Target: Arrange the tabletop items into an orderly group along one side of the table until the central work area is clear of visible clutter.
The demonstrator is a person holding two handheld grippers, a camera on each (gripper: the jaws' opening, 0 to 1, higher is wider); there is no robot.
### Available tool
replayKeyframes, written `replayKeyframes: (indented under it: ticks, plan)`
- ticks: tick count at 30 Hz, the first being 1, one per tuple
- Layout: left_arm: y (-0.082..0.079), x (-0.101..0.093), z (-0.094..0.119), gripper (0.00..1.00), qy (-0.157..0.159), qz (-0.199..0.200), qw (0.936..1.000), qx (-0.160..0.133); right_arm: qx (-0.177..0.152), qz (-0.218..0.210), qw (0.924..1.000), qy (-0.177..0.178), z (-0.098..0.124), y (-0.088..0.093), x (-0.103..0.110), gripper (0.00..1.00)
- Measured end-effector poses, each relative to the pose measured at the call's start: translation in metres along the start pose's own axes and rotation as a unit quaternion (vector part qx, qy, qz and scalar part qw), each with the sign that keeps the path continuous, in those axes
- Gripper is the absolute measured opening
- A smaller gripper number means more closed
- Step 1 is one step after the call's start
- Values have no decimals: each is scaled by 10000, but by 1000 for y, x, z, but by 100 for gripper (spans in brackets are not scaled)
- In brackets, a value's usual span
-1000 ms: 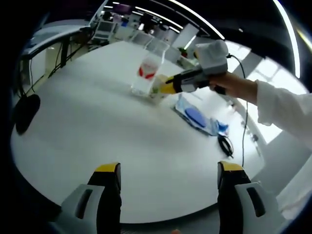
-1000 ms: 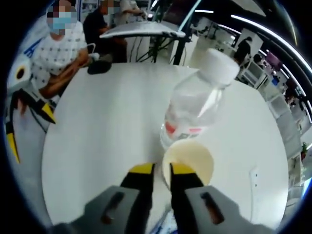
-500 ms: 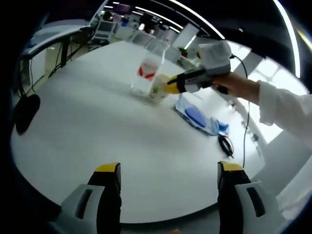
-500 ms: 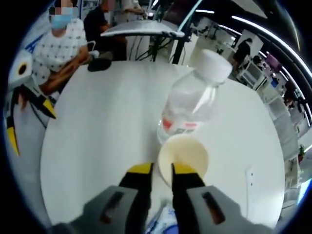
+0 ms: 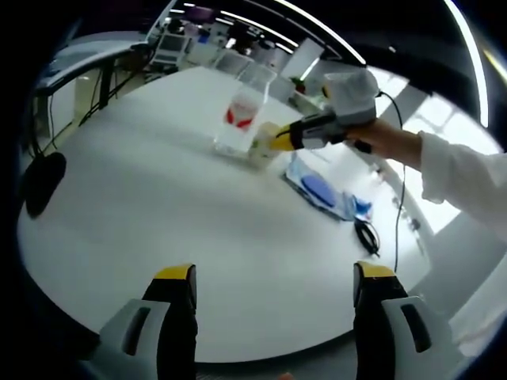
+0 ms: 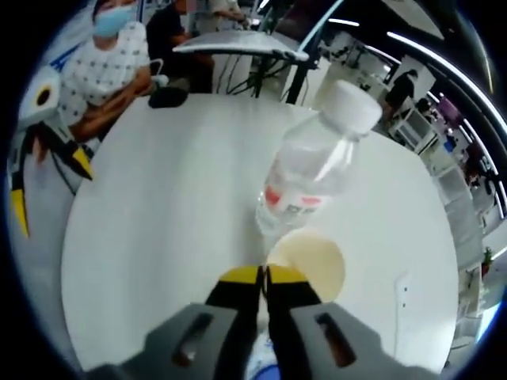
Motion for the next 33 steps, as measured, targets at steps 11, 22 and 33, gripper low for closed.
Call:
replayKeyframes:
  ticks: [11,22,33]
  plan:
    - [0,2,-1,78,-8,47,10000,-12,-58,-80,10000,6,-1,0,-1,6]
    - [2,2,-3,78,-28,26,10000,23,-363,-406,9983,183,17,-8,1,32]
    - [3,0,-3,79,-10,-19,10000,64,-722,-753,9935,454,32,-15,3,64]
Point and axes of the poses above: the point that each gripper's makers call its tool centre point, and the gripper's own axes: z roughly backward along the fingers, x roughly to its left, y roughly out of its underside, the point moved 2 cm from there along z, roughly backward along the fingers, and after that the axes turned 5 degrees about y, right-handed, at the moved point
